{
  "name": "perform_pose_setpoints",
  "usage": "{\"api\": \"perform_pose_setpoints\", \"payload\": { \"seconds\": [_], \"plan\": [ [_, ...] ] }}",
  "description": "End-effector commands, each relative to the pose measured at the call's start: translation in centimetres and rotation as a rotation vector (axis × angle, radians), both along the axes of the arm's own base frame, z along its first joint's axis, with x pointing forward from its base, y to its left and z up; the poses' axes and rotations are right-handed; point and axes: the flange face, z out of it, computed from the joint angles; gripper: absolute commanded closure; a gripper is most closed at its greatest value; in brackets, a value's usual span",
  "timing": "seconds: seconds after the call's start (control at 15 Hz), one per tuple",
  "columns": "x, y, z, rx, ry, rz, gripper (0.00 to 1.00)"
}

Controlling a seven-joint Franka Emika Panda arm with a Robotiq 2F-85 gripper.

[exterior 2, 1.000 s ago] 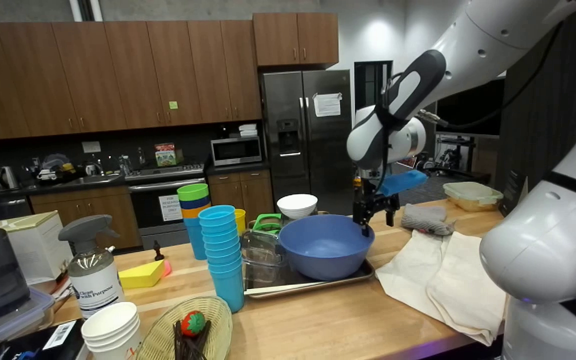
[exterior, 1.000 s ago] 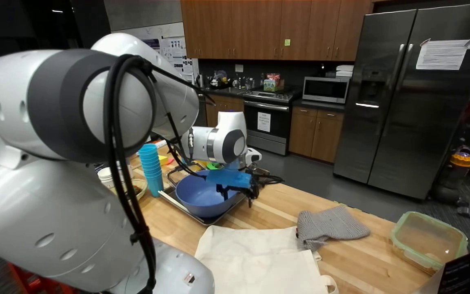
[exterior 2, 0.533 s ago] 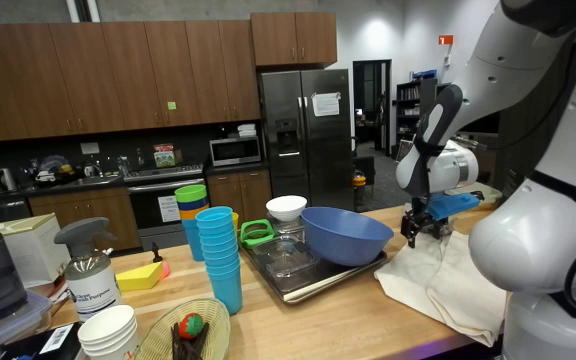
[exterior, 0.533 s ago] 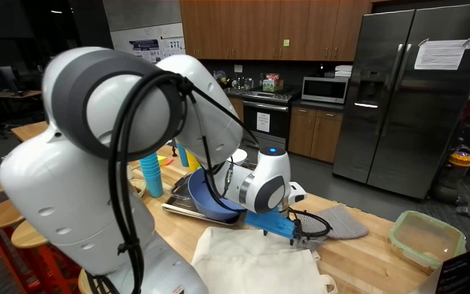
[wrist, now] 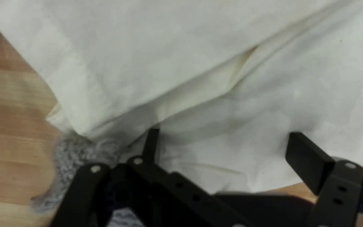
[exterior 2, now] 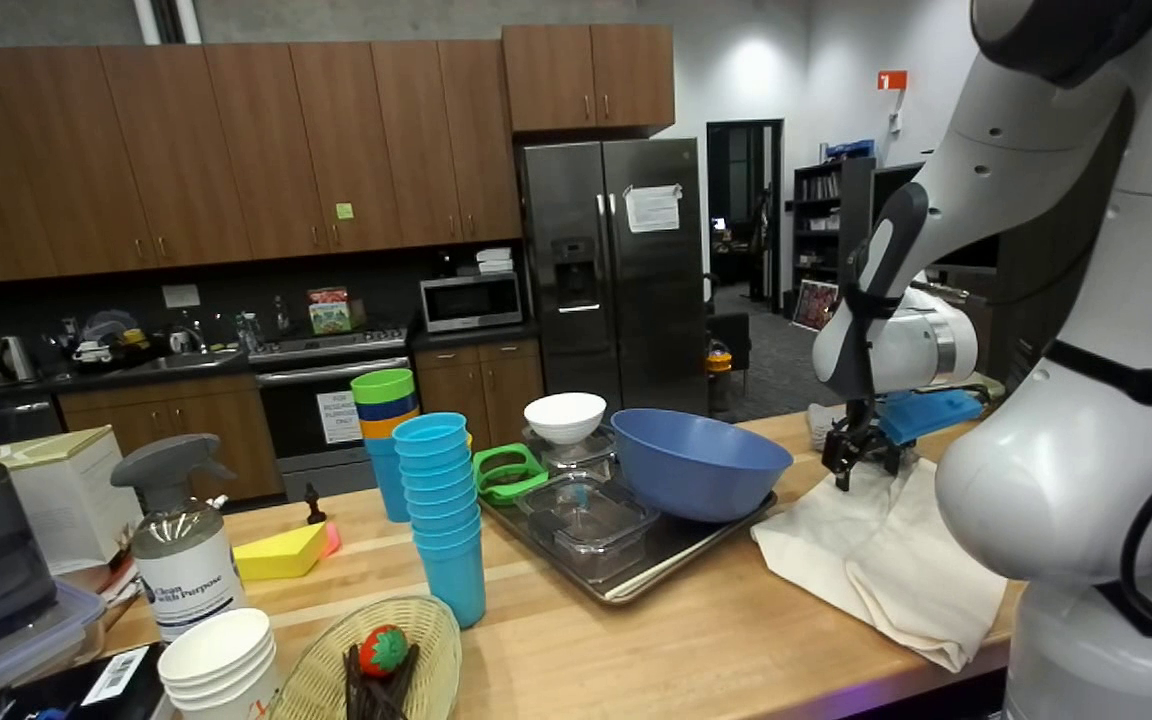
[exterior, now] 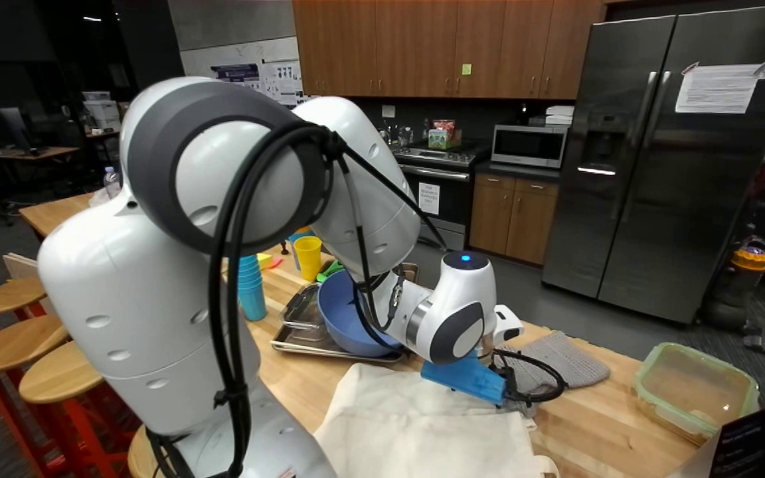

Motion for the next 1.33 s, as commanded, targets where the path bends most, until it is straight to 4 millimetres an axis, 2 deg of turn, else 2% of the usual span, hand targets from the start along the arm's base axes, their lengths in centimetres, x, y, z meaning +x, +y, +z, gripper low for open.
{"api": "perform_pose_setpoints", "payload": {
  "seconds": [0.0,0.73,1.13,1.2,1.27],
  "plan": [
    [0.0,0.0,0.0,0.0,0.0,-0.001,0.0],
    [0.0,0.1,-0.1,0.003,0.002,-0.004,0.0],
    [0.7,1.3,-0.6,0.029,-0.011,-0.013,0.0],
    [0.9,1.5,-0.7,0.034,-0.016,-0.015,0.25],
    [1.0,1.6,-0.6,0.036,-0.022,-0.021,0.26]
  ]
}}
